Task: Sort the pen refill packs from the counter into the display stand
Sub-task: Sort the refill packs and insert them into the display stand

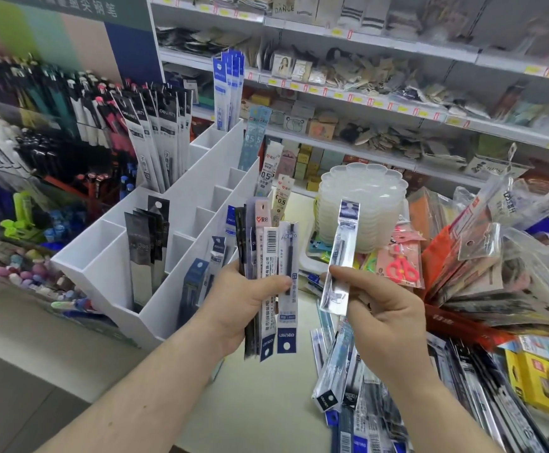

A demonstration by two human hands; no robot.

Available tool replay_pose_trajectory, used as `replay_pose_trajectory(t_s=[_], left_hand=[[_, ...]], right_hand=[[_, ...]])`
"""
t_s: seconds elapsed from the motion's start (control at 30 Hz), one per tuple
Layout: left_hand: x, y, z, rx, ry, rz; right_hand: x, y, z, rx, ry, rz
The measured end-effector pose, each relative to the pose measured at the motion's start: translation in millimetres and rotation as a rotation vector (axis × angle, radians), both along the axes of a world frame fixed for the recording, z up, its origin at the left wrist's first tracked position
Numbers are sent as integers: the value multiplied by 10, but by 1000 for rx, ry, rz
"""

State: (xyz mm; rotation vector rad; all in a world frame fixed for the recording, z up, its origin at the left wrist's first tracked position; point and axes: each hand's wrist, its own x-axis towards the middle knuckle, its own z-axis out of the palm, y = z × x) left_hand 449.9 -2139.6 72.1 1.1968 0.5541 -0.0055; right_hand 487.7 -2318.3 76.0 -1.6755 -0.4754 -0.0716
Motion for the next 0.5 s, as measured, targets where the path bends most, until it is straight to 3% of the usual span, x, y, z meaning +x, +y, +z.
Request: replay_pose_trajectory(t_s=[0.23,0.4,0.5], left_hand=[[-49,-29,54,-2,-27,-14],[-79,-65,94,65,-24,-77],[-103,-110,129,150,-45,-143]], right_hand=[[-17,-31,44,9,-94,-78],[7,90,217,271,253,-79],[128,211,230,240,469,-103]])
